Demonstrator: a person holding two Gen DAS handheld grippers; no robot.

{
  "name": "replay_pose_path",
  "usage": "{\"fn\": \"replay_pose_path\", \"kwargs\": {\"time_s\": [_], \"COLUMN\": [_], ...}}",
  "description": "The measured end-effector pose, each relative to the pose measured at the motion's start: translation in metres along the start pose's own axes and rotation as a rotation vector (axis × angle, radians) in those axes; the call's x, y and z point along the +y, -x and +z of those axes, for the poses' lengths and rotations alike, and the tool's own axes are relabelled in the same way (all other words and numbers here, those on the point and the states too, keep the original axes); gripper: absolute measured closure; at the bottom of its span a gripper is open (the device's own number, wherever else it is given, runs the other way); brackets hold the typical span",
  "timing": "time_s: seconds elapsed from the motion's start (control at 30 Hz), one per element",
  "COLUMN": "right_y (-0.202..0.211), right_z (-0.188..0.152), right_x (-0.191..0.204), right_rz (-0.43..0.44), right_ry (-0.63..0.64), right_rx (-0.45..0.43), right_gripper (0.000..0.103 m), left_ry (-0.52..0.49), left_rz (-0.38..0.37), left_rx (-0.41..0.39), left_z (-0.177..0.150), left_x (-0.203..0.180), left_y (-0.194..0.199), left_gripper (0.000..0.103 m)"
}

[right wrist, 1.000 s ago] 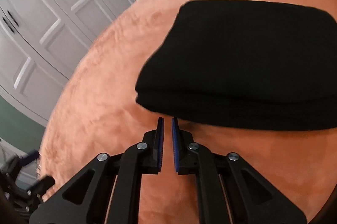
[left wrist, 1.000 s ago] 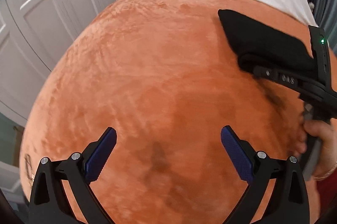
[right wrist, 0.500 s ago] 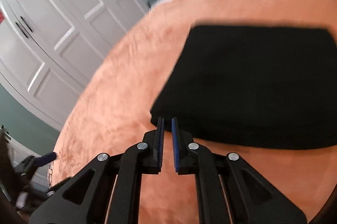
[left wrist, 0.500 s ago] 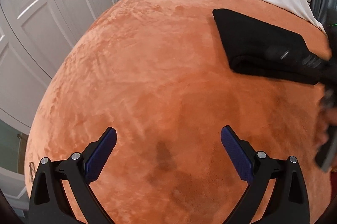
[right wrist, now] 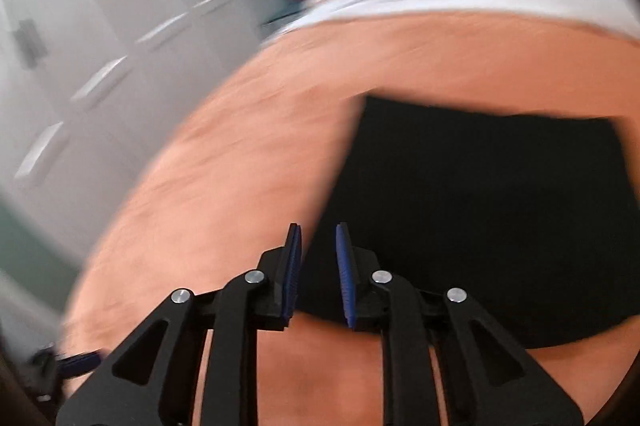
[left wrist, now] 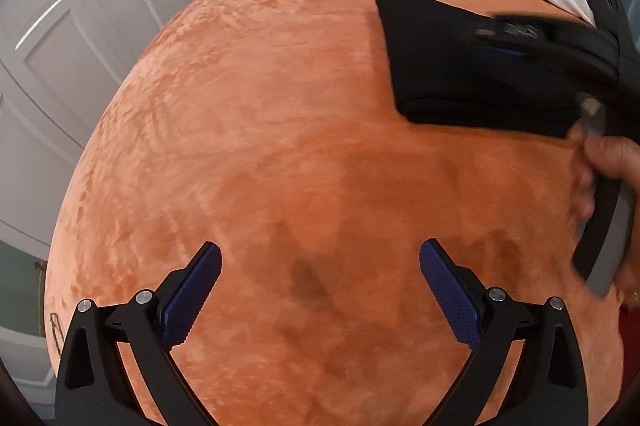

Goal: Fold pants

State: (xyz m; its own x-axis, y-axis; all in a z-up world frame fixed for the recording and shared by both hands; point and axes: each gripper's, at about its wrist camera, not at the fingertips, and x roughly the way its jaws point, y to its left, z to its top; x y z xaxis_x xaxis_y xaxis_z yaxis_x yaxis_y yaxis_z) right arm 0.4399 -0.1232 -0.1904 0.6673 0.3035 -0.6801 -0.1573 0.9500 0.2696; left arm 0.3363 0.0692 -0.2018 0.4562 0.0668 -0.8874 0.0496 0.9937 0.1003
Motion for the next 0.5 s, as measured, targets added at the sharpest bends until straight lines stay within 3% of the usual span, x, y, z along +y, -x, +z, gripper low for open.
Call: {"fn": "replay_pose_path", "kwargs": {"time_s": [0.07, 0.1, 0.17, 0.23, 0.3, 0.33, 0.37, 0.4, 0.5], "right_y": [-0.001, -0.011, -0.002, 0.038, 0.062, 0.055, 0.041, 0.04, 0.092], "right_z": [-0.004, -0.011, -0.017, -0.015, -0.02, -0.026, -0.033, -0.039, -0.042], "right_x": [-0.036, -0.061, -0.086, -0.094, -0.11, -0.122, -0.129, -0.129, -0.105], "right_rz": [-0.159, -0.216, -0.1, -0.174, -0.248, -0.306, -0.294, -0.273, -0.311], "right_ry": [-0.026, -0.07, -0.138, -0.164, -0.182, -0.173, -0.154, -0.122, -0.089], "right_rx": [0.012, 0.092, 0.099, 0.016, -0.069, -0.02, 0.054, 0.068, 0.025], "right_gripper": [0.075, 0.076, 0.076, 0.073, 0.061, 0.062, 0.062, 0.062, 0.057], "left_ry": [-0.006, -0.009, -0.021, -0.039, -0.054, -0.061, -0.067, -0.078, -0.105], "left_rz": [-0.008, -0.007, -0.005, 0.003, -0.008, -0.01, -0.013, -0.018, -0.017], "left_rx": [-0.006, -0.011, -0.02, -0.024, -0.023, -0.02, -0.02, -0.028, -0.056], "left_z": [0.001, 0.001, 0.002, 0.002, 0.002, 0.002, 0.002, 0.001, -0.002], "left_x": [-0.007, -0.01, -0.018, -0.03, -0.041, -0.048, -0.053, -0.061, -0.078], "left_y": [0.003, 0.004, 0.006, 0.007, 0.008, 0.01, 0.012, 0.018, 0.036], "left_gripper": [0.006, 0.005, 0.006, 0.006, 0.006, 0.006, 0.006, 0.005, 0.006]}}
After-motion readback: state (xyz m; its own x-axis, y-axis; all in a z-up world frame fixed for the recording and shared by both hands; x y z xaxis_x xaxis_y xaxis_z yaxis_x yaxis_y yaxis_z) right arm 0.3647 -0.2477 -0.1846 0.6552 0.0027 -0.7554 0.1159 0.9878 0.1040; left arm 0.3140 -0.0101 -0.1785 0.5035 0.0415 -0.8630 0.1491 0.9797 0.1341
